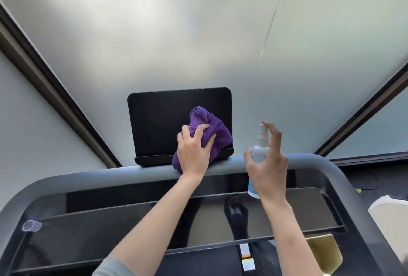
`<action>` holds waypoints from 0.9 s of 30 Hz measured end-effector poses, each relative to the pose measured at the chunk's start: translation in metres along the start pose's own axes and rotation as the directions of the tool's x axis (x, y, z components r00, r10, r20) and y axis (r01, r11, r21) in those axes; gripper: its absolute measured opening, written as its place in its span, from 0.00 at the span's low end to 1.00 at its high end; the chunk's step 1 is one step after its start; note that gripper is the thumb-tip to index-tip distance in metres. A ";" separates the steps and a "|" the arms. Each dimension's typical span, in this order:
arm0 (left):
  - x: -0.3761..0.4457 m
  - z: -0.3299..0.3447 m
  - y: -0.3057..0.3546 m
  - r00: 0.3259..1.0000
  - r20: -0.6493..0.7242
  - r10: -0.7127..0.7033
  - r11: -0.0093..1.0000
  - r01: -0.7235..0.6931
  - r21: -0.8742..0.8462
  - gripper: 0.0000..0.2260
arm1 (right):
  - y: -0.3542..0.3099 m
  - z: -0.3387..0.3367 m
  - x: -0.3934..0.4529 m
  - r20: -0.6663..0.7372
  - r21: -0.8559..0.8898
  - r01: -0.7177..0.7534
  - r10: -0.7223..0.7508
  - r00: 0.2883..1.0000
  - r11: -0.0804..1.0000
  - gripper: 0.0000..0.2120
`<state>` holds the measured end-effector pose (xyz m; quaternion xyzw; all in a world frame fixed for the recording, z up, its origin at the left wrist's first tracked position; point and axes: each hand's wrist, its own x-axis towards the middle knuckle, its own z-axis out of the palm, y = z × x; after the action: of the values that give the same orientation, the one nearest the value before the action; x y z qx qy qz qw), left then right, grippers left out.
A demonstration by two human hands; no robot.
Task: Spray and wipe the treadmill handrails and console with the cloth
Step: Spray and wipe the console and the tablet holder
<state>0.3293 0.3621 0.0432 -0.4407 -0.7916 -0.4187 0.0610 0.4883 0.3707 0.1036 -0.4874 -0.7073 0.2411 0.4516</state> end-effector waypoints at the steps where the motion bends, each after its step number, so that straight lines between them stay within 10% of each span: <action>1: 0.006 -0.003 0.008 1.000 -0.015 0.008 0.999 -0.008 -0.034 0.13 | 0.001 -0.003 0.001 -0.002 0.002 0.002 -0.002 1.000 1.000 0.30; 13: 0.048 0.036 0.032 0.980 0.036 0.195 0.969 -0.198 0.147 0.17 | 0.018 -0.020 -0.003 0.010 -0.019 -0.047 0.048 0.999 0.999 0.30; 20: 0.012 0.022 0.033 0.884 0.437 0.167 0.936 -0.281 0.211 0.19 | 0.013 -0.021 -0.001 -0.008 -0.012 -0.010 0.010 1.000 1.000 0.30; 27: 0.044 0.017 0.041 0.918 0.348 0.190 0.965 -0.240 0.107 0.20 | 0.021 -0.028 -0.004 -0.034 -0.017 -0.051 0.051 0.998 0.999 0.30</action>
<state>0.3381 0.4135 0.0777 -0.5840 -0.7659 -0.2688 0.0040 0.5233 0.3731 0.0992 -0.5133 -0.6891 0.2381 0.4527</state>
